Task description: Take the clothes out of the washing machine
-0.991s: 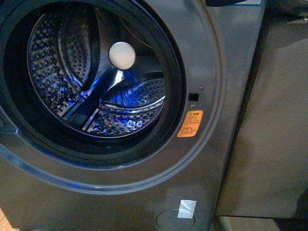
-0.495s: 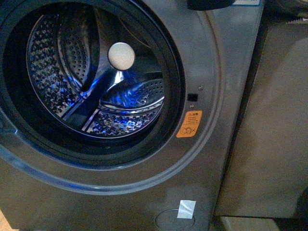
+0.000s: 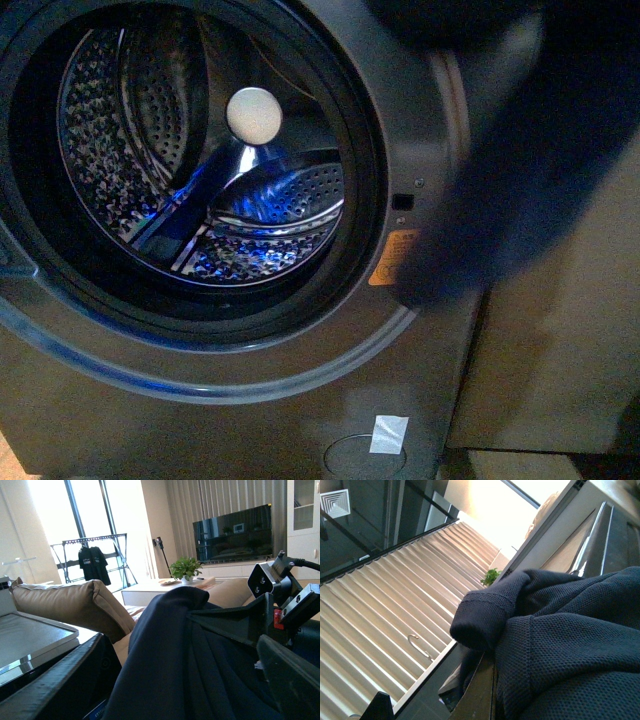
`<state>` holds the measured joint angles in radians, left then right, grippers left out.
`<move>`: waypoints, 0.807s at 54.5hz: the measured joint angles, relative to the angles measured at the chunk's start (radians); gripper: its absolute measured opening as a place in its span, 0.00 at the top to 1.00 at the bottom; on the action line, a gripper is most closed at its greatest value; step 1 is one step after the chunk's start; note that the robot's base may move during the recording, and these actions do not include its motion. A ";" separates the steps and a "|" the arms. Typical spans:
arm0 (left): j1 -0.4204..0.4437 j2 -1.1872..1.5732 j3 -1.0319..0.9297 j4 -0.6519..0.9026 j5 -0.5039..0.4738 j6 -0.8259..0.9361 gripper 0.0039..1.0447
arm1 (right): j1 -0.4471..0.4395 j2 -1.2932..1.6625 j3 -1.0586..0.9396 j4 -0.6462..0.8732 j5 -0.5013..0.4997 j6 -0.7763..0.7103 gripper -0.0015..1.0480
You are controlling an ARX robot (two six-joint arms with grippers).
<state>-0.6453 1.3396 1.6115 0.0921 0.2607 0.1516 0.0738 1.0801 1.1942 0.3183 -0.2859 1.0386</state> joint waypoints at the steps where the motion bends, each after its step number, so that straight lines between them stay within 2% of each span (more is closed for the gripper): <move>1: 0.000 0.000 0.000 0.000 0.000 0.000 0.04 | -0.010 0.000 0.000 0.000 -0.002 0.000 0.95; 12: 0.000 -0.001 0.001 0.000 0.000 0.000 0.06 | -0.106 0.011 0.000 0.003 -0.003 -0.004 0.95; 26: 0.000 -0.001 0.001 0.000 0.000 0.000 0.06 | -0.345 0.026 0.029 -0.005 -0.021 -0.103 0.95; 35: 0.000 -0.001 0.001 0.000 0.000 0.000 0.06 | -0.463 0.040 0.041 -0.063 0.006 -0.337 0.95; 40: 0.000 -0.001 0.001 0.000 0.000 0.000 0.06 | -0.508 0.052 0.038 -0.094 0.041 -0.599 0.95; 41: 0.000 -0.001 0.001 0.000 0.000 0.000 0.06 | -0.532 0.051 0.026 -0.083 0.009 -0.642 0.95; 44: 0.000 -0.001 0.001 0.000 0.000 0.000 0.06 | -0.692 0.055 -0.058 0.039 -0.206 -0.765 0.95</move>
<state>-0.6453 1.3388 1.6123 0.0921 0.2607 0.1513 -0.6182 1.1351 1.1362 0.3573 -0.4923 0.2737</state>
